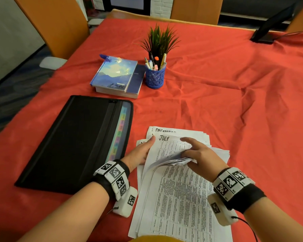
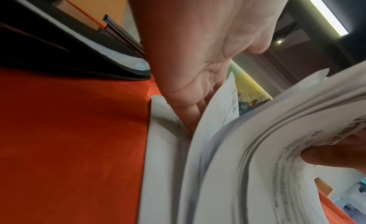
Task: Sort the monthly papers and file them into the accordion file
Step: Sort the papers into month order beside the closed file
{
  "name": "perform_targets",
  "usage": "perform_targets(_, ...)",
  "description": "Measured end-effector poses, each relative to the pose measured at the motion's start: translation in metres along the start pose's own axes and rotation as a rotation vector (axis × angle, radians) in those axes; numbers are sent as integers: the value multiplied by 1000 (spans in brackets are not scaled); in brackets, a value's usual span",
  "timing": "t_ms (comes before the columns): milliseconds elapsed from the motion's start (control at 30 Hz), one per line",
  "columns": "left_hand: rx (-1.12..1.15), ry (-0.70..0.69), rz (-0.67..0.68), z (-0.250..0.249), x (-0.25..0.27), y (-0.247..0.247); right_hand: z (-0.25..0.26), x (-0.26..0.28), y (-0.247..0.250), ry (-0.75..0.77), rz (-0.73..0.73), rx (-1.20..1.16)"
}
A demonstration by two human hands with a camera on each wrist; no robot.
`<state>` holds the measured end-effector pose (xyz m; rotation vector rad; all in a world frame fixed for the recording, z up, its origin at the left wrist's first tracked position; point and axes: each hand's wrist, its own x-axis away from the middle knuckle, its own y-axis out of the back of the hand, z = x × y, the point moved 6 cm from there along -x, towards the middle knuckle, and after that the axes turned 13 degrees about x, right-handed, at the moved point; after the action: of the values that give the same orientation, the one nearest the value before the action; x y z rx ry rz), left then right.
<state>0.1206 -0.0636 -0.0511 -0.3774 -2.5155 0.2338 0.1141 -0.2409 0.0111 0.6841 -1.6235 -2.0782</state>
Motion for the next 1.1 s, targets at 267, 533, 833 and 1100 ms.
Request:
perform_targets(267, -453, -173, -231, -19, -6, 28, 6, -2, 11, 48, 16, 48)
perform_targets(533, -292, -475, -617, -114, 40, 98, 4, -20, 0, 37, 101, 40)
perform_targets(833, -176, -576, -693, -172, 108, 147, 0, -15, 11, -45, 145, 60)
perform_targets(1100, -192, -440, -569, -119, 66, 116, 0, 26, 75, -184, 492, -52)
